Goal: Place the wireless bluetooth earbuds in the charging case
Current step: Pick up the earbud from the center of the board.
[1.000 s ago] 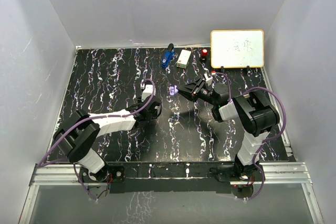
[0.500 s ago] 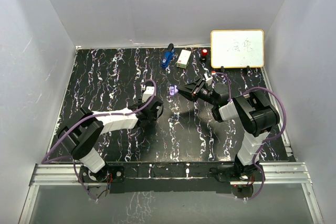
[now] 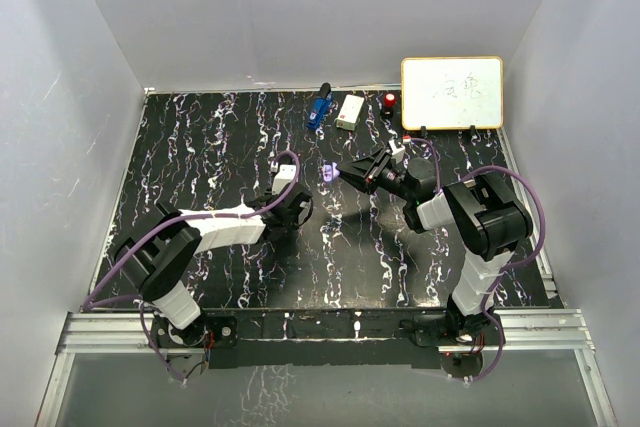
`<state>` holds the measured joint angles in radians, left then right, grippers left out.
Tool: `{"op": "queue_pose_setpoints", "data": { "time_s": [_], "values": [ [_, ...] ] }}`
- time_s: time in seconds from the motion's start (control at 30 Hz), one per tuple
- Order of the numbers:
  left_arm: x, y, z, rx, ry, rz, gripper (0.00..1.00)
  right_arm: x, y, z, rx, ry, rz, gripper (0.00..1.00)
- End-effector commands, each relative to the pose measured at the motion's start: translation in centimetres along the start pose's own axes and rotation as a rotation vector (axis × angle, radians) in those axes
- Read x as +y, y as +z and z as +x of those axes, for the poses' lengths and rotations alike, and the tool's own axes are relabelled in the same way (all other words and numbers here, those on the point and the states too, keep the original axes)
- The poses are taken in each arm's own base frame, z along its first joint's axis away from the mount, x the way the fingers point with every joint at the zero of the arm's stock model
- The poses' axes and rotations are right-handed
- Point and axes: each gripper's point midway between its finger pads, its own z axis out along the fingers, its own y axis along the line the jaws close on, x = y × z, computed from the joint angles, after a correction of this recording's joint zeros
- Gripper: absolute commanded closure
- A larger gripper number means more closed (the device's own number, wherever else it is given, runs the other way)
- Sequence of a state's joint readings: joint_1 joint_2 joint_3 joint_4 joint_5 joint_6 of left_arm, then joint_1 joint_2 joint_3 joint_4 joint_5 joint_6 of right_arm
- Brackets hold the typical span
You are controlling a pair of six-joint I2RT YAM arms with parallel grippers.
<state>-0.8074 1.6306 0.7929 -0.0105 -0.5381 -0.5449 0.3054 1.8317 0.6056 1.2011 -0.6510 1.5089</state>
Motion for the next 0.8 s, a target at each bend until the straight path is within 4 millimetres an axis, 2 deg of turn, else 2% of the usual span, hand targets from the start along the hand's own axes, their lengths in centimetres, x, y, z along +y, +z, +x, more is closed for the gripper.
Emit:
{"op": "queue_pose_setpoints", "data": {
  "time_s": [0.0,0.33,0.77],
  "values": [
    [0.03,-0.25,0.09,0.027,0.005,-0.007,0.68,2.44,-0.23,-0.19,-0.007,-0.069,-0.072,1.00],
    [0.18,-0.37,0.71,0.052,0.001,-0.007,0.69,2.41,-0.16,-0.25,-0.008,-0.068,-0.073,1.00],
    [0.61,-0.45,0.99,0.060,-0.006,-0.014,0.78,2.40,-0.12,-0.28,-0.007,-0.066,-0.073,1.00]
  ]
}}
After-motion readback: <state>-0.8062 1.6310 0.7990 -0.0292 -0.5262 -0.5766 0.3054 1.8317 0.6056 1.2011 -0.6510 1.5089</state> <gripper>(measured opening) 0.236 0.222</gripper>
